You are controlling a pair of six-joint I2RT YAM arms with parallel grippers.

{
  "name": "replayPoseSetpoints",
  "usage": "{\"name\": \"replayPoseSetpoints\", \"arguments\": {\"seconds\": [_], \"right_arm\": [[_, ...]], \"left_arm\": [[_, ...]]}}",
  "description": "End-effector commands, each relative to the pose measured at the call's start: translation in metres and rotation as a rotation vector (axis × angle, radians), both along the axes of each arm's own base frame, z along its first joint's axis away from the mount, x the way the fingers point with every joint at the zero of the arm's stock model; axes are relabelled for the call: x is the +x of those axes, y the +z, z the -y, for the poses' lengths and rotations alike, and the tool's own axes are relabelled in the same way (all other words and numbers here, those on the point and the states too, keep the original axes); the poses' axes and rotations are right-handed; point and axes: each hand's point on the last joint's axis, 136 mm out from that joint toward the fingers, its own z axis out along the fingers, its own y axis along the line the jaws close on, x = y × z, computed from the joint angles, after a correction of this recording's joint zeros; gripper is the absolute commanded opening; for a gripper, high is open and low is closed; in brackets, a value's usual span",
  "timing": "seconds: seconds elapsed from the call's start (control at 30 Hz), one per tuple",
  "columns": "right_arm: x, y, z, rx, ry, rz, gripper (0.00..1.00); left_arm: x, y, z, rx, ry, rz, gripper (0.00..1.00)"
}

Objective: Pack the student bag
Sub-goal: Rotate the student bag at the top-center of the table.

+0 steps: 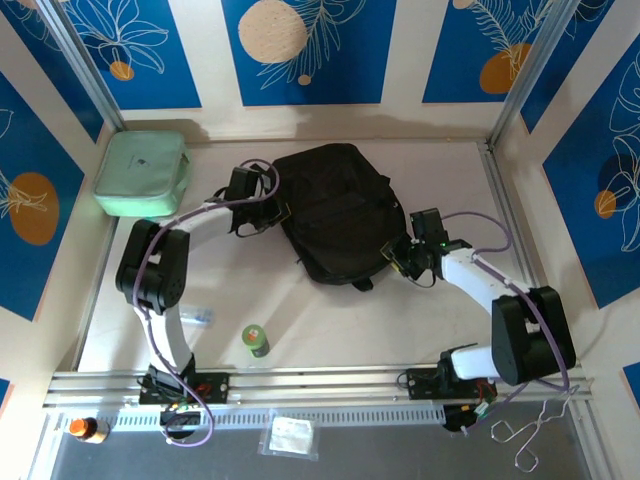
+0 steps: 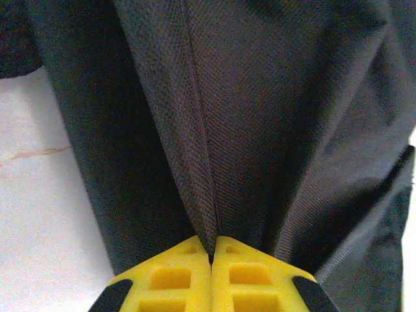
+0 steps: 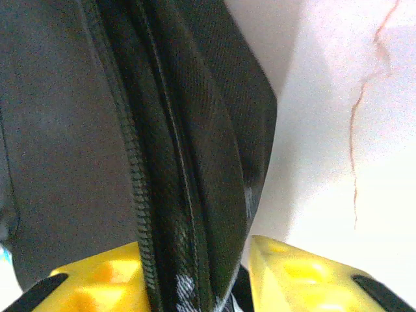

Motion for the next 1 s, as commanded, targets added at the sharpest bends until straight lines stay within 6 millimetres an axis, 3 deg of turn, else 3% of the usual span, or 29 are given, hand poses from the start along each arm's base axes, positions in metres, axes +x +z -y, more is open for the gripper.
{"name": "replayPoseSetpoints", "arguments": {"seconds": [0.0,0.3,0.47,0.63,0.73,0.83,0.97], "right_arm": [[0.028,0.009,0.008,-0.007,-0.007,0.062,0.33],[0.094,0.013,0.015,-0.043,0.060,0.167,0.31],[0.108,0.028,0.033,-0.097,0.062,0.196,0.39],[0.075,0.057,0.063,-0.187,-0.008,0.152,0.62],[0.051,0.071,0.066,-0.195,-0.018,0.141,0.68],[0.030,0.082,0.054,-0.156,0.009,0.142,0.68],[0.009,0.095,0.022,-0.102,0.080,0.155,0.68]], "left_arm": [[-0.004,0.040,0.007,-0.067,-0.051,0.086,0.00],[-0.024,0.059,0.024,-0.115,-0.074,0.159,0.00],[-0.023,0.064,0.031,-0.151,-0.063,0.182,0.00],[-0.021,0.062,0.033,-0.153,-0.049,0.186,0.00],[-0.020,0.061,0.029,-0.134,-0.030,0.194,0.00],[-0.020,0.062,0.028,-0.132,-0.026,0.203,0.00],[-0.021,0.064,0.028,-0.134,-0.027,0.206,0.00]]}}
